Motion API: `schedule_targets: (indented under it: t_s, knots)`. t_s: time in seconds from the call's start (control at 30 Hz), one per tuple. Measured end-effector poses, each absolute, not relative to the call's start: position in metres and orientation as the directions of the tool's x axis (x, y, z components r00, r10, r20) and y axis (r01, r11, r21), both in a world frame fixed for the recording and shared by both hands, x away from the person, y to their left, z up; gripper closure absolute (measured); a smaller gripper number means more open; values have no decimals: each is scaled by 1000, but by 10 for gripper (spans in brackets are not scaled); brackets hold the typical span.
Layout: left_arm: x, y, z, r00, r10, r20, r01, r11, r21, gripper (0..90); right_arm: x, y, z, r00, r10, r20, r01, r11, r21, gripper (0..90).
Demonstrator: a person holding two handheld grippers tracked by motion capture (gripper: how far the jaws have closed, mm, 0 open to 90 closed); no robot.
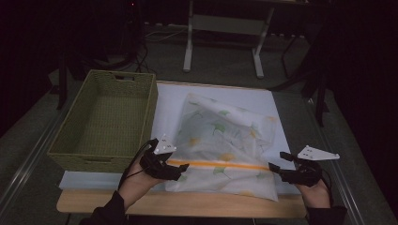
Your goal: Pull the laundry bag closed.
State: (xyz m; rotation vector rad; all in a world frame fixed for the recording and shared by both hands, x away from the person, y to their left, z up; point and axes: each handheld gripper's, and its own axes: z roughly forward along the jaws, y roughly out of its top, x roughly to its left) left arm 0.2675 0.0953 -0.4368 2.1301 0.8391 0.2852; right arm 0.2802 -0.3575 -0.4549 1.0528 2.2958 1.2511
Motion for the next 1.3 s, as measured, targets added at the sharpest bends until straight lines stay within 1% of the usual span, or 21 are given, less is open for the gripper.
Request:
schedule_targets:
  t_s: [0.03,0.1,0.17,0.3,0.53,0.77,1.03,1.2,1.3]
  knots:
    - [268,96,-438,751,655,-82,473,-447,759,154,280,-355,-455,-685,727,58,442,351,826,241]
    - [268,96,-441,757,648,-78,467,-455,758,146,280,-350,-454,-687,725,47,433,356,828,233]
    - [267,96,-443,767,635,-93,466,-452,760,125,280,-346,-455,-693,720,43,424,360,831,206]
    - [265,95,-448,775,627,-76,445,-456,771,106,280,-339,-456,-690,723,34,408,350,843,201]
    - [263,102,-459,765,640,-70,431,-428,795,104,279,-336,-460,-683,730,35,407,340,848,176]
    - [262,109,-471,759,646,-84,430,-400,809,106,278,-333,-463,-681,731,36,400,331,854,177]
    - [256,114,-475,761,648,-47,397,-407,823,106,278,-332,-468,-684,729,28,390,333,859,179]
    - [251,116,-478,759,650,-25,387,-420,821,106,277,-332,-470,-679,734,5,372,339,864,179]
    - [249,116,-481,760,650,-20,388,-427,817,106,276,-334,-471,-687,727,25,366,316,876,179]
